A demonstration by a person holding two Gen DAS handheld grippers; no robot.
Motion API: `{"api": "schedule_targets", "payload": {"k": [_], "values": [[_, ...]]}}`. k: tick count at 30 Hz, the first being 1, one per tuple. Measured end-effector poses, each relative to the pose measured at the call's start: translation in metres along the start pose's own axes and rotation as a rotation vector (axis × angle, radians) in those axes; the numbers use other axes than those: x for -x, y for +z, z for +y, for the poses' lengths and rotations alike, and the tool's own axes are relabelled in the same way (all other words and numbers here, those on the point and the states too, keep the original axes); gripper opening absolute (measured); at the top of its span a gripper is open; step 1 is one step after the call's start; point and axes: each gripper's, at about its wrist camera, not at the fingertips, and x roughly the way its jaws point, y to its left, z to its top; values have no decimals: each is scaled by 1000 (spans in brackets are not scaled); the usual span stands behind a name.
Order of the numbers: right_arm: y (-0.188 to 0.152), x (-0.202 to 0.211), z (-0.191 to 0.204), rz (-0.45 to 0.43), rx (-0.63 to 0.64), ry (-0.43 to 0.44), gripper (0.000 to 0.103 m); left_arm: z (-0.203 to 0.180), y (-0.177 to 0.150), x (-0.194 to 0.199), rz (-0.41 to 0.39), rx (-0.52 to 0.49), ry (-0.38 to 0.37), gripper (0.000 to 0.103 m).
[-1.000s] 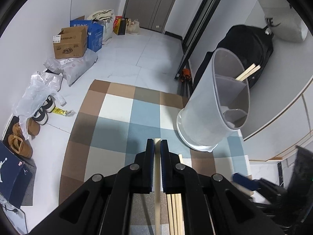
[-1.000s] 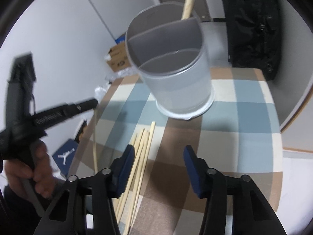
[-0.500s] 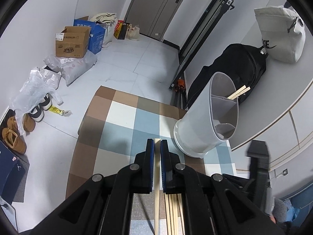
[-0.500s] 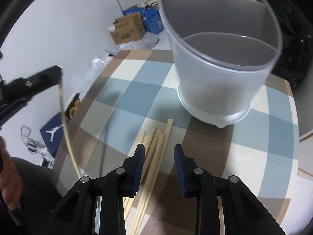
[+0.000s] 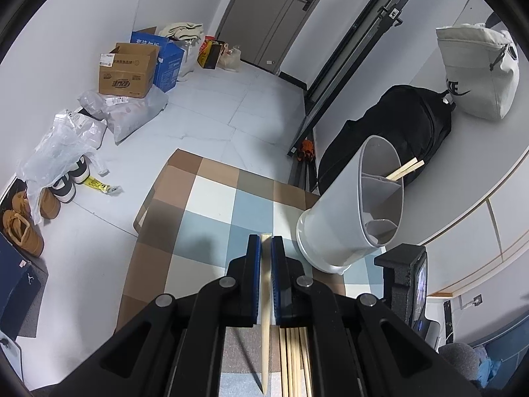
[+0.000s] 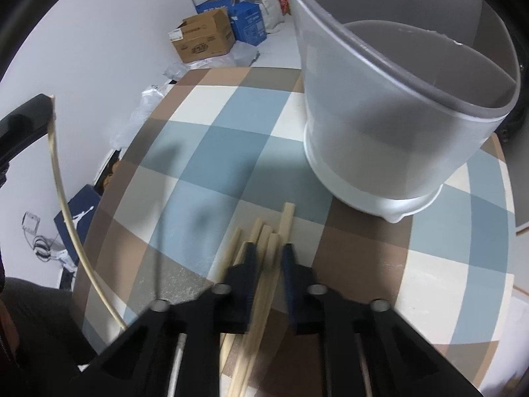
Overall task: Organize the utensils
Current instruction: 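Lift the chopstick with the left tool while the right tool grasps another chopstick, then carry the left tool's chopstick over the holder while the right tool lifts its chopstick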
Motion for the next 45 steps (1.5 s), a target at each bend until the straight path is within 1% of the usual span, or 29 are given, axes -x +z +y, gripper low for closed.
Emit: {"api": "schedule_targets", "payload": {"k": [8, 15, 19, 24, 26, 30, 33, 40, 45], "values": [[-1, 10, -15, -42, -100, 63, 6, 2, 0, 0, -7, 18, 1, 2], [-6, 43, -25, -133, -153, 109, 6, -4, -1, 5, -32, -16, 6, 2], [-11, 71, -29, -210, -159, 128, 6, -14, -4, 10, -44, -71, 5, 2], [-18, 111, -31, -345, -150, 156, 6, -34, -9, 18, -56, -167, 11, 2], [-21, 124, -33, -388, -148, 163, 6, -43, -11, 26, -79, -200, 10, 2], [-25, 147, -37, -467, -146, 180, 6, -60, -9, 41, -113, -230, -7, 2], [-26, 163, -40, -525, -150, 188, 6, -73, -4, 49, -129, -257, -5, 2], [-14, 199, -48, -650, -154, 189, 6, -105, 15, 63, -162, -318, -18, 2], [8, 226, -56, -747, -155, 164, 6, -120, 35, 74, -176, -328, -32, 2]]}}
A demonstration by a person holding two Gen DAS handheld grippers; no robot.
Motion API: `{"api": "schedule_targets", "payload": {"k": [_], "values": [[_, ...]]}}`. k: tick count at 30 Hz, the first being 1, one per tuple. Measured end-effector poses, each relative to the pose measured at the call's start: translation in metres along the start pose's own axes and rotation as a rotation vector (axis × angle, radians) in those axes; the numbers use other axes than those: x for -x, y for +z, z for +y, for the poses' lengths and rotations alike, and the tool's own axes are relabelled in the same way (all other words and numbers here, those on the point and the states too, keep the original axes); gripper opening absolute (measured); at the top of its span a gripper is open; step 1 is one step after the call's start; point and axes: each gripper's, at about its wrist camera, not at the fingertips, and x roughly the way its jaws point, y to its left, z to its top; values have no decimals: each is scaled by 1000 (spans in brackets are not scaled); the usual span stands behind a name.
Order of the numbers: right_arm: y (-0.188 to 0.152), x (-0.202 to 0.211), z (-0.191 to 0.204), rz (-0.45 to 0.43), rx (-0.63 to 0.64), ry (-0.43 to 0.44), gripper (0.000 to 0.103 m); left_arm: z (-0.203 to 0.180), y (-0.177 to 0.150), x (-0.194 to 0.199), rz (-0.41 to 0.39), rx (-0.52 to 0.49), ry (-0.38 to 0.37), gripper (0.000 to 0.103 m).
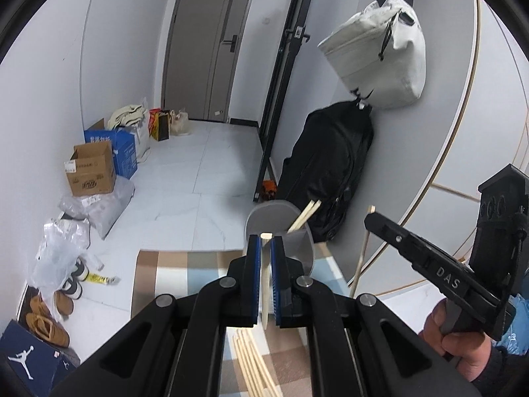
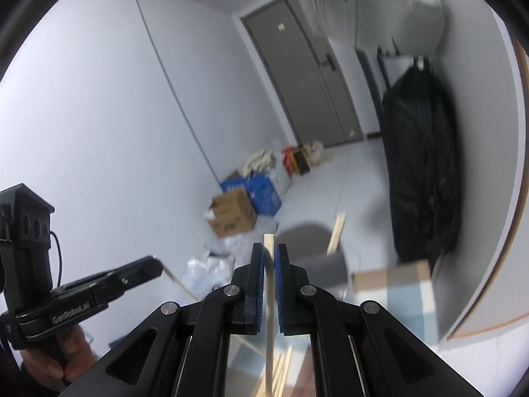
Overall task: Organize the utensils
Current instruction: 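Carry the left tool's chopstick over the holder while the right tool lifts its chopstick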
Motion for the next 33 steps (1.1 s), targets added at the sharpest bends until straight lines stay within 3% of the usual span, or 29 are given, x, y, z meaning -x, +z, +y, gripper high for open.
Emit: {"api": "schedule_targets", "payload": {"k": [8, 17, 22, 33], "values": [[60, -10, 1, -111, 24, -7, 6, -17, 46, 3, -47, -45, 6, 2], [103, -42, -17, -178, -13, -49, 6, -26, 80, -29, -59, -89, 21, 2], [114, -65, -35, -194, -64, -82, 6, -23, 87, -49, -37, -85, 10, 2], [108, -105, -48, -230, -44, -123, 6, -20, 88, -83, 14, -111, 13, 2]]}}
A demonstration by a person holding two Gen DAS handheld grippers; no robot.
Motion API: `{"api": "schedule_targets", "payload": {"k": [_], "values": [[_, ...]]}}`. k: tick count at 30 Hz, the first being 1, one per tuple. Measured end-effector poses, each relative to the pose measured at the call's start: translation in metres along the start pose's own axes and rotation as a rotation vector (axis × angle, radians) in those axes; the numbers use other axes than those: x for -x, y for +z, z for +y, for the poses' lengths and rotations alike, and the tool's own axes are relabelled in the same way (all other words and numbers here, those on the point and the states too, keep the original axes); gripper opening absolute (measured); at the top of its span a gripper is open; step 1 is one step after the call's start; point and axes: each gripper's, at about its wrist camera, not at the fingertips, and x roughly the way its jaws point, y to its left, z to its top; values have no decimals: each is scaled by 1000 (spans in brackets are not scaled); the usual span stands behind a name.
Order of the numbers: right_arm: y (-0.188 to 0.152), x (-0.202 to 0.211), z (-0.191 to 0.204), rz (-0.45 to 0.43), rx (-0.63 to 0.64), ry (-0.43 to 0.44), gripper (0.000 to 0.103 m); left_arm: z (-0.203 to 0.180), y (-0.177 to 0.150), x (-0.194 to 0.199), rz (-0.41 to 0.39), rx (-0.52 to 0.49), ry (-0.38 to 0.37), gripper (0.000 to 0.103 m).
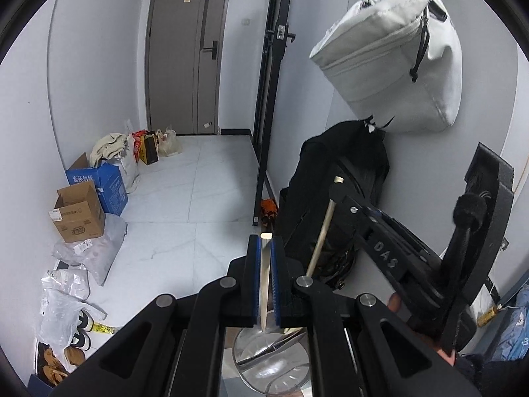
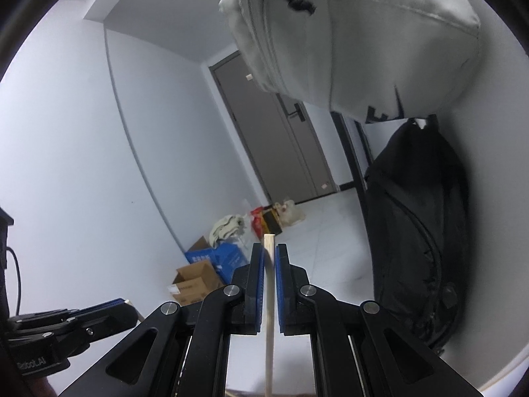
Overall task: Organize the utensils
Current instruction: 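Carry the left tool's chopstick over the holder while the right tool lifts its chopstick, then lower both held chopsticks into the white holder and open both tools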
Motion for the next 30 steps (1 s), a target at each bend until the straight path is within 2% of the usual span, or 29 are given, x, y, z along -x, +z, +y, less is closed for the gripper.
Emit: {"api": "schedule_targets", "payload": {"k": [13, 20, 25, 30], "values": [[-25, -10, -4, 20, 16, 17, 6, 3, -7, -25, 57, -8, -10, 2], [-31, 3, -6, 47, 26, 58, 6, 4, -12, -34, 80, -20, -40, 2], [-41, 23, -13, 71, 56, 95, 6, 5, -16, -39, 99, -27, -96, 2], [-51, 35, -17, 120, 74, 133, 6, 6, -17, -47, 123, 1, -201, 2]]}}
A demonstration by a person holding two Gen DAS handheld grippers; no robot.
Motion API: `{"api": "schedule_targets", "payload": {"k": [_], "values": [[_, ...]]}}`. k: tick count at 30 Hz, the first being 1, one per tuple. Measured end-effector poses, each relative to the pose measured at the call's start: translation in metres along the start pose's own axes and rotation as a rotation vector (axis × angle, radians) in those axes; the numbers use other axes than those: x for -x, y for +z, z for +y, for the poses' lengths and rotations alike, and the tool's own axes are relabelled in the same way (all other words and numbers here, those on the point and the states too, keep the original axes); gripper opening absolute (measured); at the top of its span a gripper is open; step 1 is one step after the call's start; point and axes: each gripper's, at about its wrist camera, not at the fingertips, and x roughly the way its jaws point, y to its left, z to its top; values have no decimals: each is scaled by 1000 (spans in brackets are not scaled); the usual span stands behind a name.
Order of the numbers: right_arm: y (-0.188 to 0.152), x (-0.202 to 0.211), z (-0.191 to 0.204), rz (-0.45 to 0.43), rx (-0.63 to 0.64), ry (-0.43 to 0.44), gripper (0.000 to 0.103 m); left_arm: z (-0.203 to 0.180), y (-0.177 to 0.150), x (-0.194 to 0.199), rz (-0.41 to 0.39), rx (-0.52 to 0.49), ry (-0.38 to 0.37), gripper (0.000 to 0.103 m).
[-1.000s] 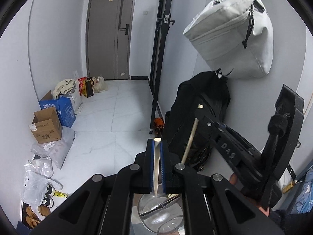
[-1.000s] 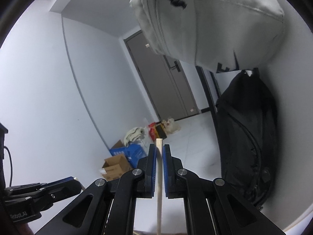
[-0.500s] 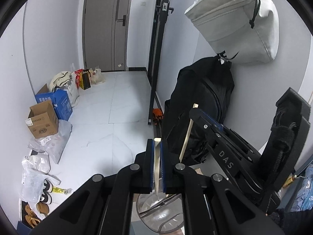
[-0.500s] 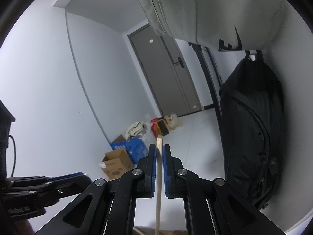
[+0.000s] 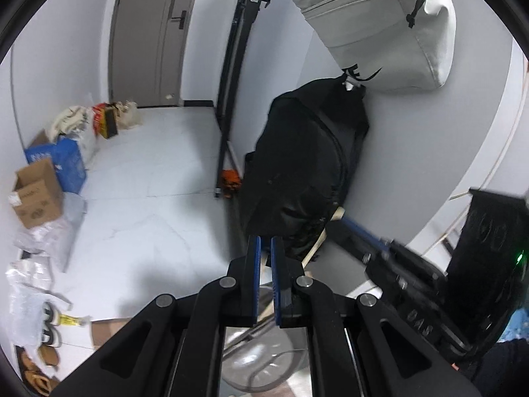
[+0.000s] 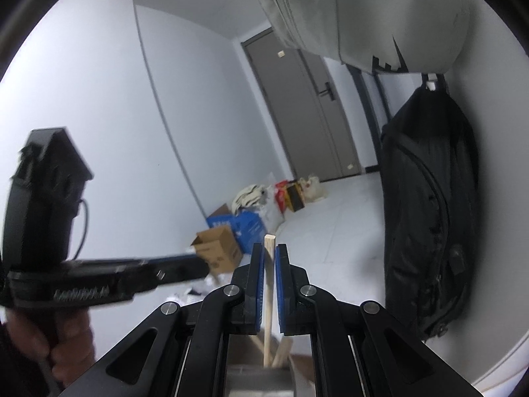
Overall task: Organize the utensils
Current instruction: 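Lower both held chopsticks into the white holder and open both tools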
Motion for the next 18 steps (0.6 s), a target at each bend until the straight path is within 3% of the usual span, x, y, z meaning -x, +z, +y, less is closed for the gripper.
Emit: {"api": "schedule_targets", "payload": {"k": [3, 5, 7, 9, 14, 18], "values": [[-10, 3, 1, 45, 8, 20, 6, -1, -1, -5, 47, 6, -22, 3], [-14, 4, 2, 70, 12, 20, 6, -2, -2, -4, 58, 4, -1, 11], [-18, 4, 1, 98, 2, 25, 6, -1, -5, 1, 50, 13, 10, 28], [-21, 9, -1, 108, -16, 24, 9, 1, -9, 9, 29, 25, 29, 35], [-21, 26, -12, 103, -74, 6, 38, 7, -22, 30, -3, 74, 104, 37], [-25, 42, -11, 99, -80, -9, 49, 7, -29, 42, -29, 97, 154, 37]]}}
